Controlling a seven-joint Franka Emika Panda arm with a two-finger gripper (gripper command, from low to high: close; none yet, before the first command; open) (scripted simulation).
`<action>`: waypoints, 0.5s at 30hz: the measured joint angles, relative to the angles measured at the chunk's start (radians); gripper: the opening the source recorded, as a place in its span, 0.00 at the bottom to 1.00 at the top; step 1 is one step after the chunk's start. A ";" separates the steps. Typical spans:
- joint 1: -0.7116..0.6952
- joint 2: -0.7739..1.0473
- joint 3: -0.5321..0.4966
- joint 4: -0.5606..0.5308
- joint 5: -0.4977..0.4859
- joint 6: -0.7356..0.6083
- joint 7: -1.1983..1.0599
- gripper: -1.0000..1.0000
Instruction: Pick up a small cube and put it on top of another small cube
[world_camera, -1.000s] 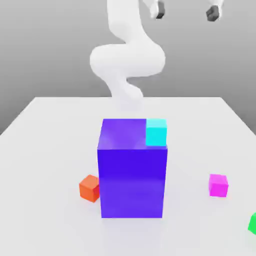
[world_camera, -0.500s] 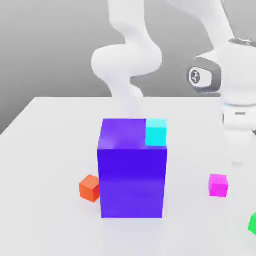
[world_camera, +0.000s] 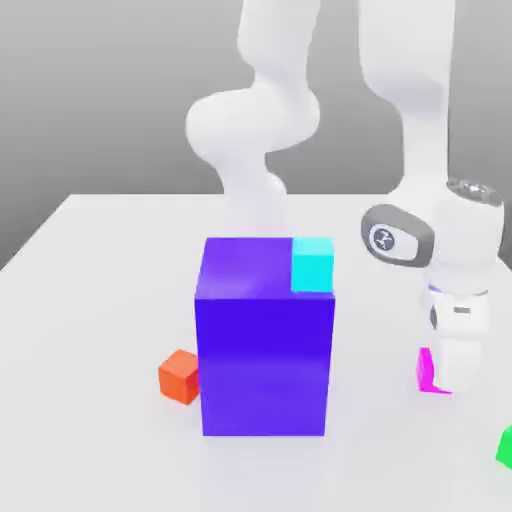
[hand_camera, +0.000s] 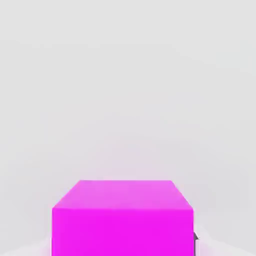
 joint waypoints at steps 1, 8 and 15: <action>-0.010 -0.025 0.012 -0.005 0.009 -0.020 -0.008 0.00; -0.051 -0.211 0.074 -0.005 0.132 -0.206 -0.076 0.00; -0.057 -0.130 0.037 0.236 0.138 -0.365 0.056 0.00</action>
